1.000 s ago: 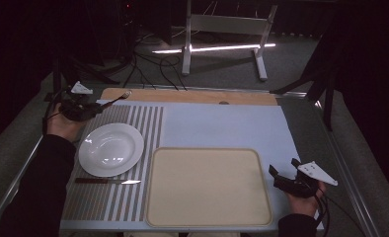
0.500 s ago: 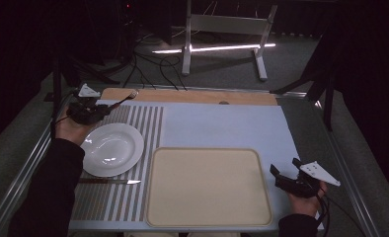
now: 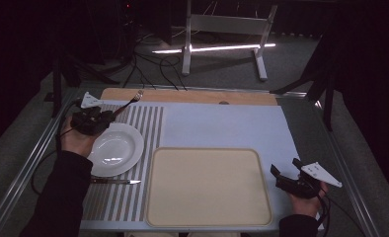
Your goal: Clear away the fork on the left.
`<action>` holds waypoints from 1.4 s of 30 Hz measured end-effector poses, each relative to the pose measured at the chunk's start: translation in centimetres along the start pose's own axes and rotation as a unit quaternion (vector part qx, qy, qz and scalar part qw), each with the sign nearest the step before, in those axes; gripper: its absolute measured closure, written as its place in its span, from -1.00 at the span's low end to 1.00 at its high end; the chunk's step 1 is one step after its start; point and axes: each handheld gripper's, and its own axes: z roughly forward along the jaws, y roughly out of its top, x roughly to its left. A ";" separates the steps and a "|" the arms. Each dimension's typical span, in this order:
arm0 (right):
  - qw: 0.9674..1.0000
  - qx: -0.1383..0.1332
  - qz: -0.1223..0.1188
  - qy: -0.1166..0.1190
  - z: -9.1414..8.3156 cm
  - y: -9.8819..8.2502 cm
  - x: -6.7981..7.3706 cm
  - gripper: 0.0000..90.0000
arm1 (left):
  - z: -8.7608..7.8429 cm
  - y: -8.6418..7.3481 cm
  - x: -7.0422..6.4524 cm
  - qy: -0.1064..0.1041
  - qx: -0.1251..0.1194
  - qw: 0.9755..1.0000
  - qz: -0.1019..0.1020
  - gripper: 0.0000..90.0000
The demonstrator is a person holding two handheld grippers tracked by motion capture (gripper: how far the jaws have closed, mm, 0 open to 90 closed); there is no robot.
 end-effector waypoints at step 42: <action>1.000 0.000 -0.001 0.005 0.0 -0.1 0.2 -0.80 | 0.2 -4.9 -8.2 0.033 -0.031 0.997 -0.054 0.71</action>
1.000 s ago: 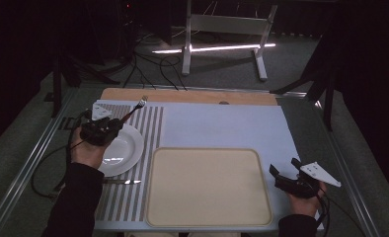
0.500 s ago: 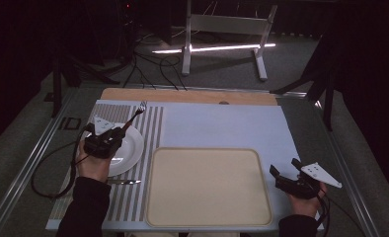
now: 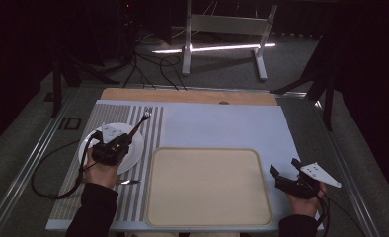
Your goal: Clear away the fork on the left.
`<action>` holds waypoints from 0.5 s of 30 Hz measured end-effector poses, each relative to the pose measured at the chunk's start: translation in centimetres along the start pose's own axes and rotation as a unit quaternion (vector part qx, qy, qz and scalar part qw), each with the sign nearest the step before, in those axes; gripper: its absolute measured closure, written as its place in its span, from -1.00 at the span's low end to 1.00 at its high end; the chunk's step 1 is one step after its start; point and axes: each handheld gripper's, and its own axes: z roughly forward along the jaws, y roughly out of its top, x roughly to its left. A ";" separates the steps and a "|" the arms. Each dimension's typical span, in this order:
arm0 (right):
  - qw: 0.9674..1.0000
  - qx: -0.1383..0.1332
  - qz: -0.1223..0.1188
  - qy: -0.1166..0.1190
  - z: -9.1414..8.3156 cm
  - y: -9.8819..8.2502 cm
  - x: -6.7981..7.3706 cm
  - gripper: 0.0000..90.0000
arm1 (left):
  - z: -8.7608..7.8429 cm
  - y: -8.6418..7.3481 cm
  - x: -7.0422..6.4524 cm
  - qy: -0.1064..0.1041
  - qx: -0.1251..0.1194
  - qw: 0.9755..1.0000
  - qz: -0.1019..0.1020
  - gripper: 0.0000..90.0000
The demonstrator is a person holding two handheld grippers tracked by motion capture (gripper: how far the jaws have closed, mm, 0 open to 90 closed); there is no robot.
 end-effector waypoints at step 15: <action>1.000 -0.002 0.000 -0.001 0.0 0.1 0.1 -0.80 | 0.5 -1.9 -2.3 -0.013 0.000 1.000 -0.013 0.71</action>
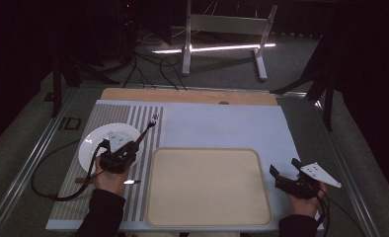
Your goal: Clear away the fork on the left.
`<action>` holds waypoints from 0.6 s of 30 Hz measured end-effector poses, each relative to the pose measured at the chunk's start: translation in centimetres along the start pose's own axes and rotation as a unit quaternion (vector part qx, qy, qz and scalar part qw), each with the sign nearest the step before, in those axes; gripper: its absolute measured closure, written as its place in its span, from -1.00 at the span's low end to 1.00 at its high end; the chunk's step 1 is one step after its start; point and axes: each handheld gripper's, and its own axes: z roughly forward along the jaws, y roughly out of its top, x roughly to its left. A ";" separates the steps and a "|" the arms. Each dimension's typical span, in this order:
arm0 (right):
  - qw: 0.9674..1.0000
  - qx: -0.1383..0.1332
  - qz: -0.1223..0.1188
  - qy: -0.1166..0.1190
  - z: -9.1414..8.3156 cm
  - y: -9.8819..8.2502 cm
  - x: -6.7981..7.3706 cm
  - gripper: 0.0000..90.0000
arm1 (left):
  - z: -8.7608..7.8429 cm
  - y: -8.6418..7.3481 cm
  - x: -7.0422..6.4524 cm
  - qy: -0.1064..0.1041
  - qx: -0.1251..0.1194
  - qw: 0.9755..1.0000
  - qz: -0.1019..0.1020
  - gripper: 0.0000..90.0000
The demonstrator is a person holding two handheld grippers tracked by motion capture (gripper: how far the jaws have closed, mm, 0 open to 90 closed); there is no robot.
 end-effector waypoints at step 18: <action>1.000 0.000 -0.001 0.001 0.0 0.1 0.1 -0.80 | -0.9 -1.3 -1.6 -0.007 -0.006 1.000 -0.002 0.71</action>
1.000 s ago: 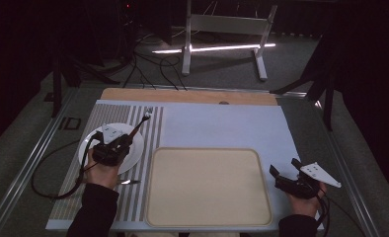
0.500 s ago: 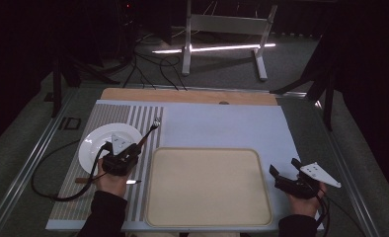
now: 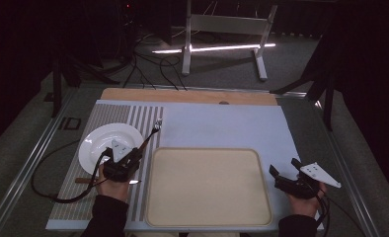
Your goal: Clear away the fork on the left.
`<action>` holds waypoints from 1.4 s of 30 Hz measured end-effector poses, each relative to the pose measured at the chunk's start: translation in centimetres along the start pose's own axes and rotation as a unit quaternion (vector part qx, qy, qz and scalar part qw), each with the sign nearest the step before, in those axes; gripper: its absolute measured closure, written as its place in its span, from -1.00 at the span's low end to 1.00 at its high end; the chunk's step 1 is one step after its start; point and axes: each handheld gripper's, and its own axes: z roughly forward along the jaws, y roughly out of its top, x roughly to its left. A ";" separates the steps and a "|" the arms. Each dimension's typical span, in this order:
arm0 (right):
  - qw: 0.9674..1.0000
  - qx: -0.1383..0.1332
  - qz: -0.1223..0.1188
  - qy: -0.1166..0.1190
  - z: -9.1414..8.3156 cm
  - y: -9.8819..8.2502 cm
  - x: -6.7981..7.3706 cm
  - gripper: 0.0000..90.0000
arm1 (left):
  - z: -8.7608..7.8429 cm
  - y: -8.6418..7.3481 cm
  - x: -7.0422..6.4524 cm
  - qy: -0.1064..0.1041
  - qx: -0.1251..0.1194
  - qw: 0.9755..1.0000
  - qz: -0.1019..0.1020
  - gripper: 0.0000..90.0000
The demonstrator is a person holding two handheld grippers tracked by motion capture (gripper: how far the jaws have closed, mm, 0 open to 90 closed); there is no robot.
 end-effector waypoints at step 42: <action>1.000 0.001 -0.003 0.000 0.0 0.1 0.1 -0.80 | 0.0 -4.7 -5.4 -0.034 0.026 0.999 0.010 0.71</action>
